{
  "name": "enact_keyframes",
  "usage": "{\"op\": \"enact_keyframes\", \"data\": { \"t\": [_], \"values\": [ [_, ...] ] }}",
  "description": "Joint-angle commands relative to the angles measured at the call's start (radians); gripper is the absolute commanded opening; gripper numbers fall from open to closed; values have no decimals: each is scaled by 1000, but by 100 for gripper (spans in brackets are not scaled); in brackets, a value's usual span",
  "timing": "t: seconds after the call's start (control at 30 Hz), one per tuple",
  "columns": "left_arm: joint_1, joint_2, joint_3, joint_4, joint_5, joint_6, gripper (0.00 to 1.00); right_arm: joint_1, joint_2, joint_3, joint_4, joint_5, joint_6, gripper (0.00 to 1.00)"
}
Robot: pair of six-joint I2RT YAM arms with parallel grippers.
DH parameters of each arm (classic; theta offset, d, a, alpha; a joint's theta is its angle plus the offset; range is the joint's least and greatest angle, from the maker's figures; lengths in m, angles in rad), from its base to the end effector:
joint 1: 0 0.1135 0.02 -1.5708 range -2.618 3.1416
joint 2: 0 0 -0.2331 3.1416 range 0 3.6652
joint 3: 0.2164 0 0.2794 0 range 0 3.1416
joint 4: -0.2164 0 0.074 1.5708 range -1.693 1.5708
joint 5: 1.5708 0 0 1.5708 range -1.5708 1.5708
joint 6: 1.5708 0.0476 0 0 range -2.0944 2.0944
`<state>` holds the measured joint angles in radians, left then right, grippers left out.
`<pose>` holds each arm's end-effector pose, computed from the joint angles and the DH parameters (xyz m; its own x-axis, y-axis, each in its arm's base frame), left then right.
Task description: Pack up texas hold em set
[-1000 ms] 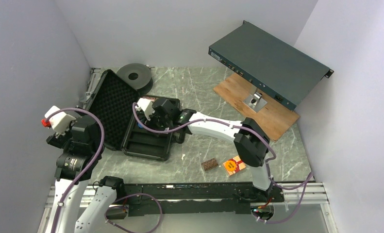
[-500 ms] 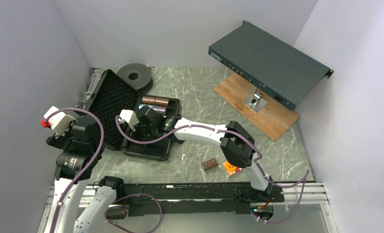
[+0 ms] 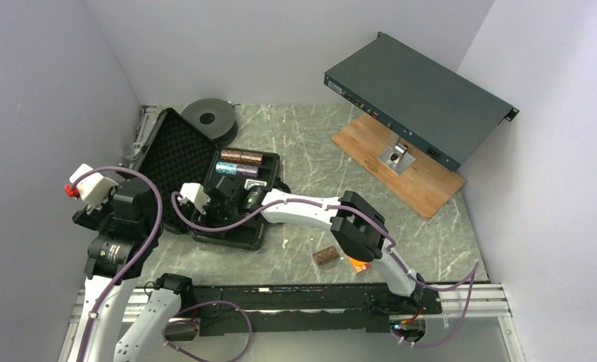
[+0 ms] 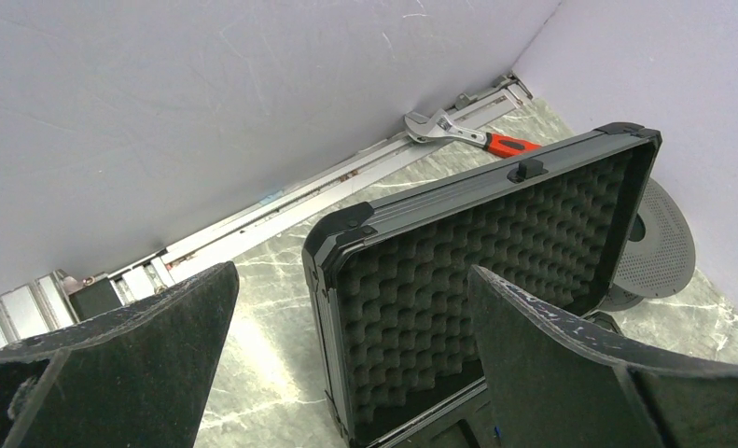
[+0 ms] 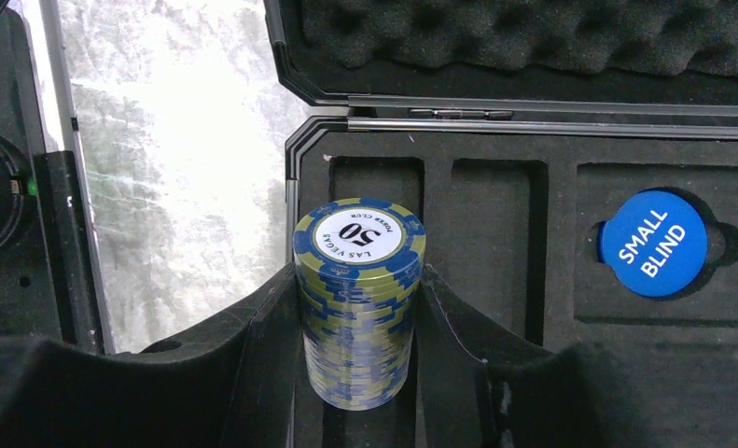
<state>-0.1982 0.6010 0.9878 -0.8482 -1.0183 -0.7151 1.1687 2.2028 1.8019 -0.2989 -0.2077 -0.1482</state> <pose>0.1516 0.0109 0.3597 0.0927 -0.3696 -0.9246 -0.7724 0.5593 -0.3010 0.1963 0.4866 0.1727 -0.1072 -0.6213 -0.7762 -0.9889 0.1477 0.0184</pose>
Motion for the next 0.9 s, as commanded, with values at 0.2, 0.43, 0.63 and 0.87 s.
{"op": "enact_keyframes", "data": {
  "t": [0.2,0.43,0.63,0.87],
  "values": [
    [-4,10,11,39,-10,26,100,-1,0,73,13,43,-44,0],
    [-4,8,6,46,-7,32,100,-2,10,85,-24,56,-68,0],
    [-4,9,0,54,-8,39,100,-1,24,119,-52,38,-52,18],
    [-4,8,-1,49,-16,33,100,-2,4,98,-25,38,-32,50]
  ]
}}
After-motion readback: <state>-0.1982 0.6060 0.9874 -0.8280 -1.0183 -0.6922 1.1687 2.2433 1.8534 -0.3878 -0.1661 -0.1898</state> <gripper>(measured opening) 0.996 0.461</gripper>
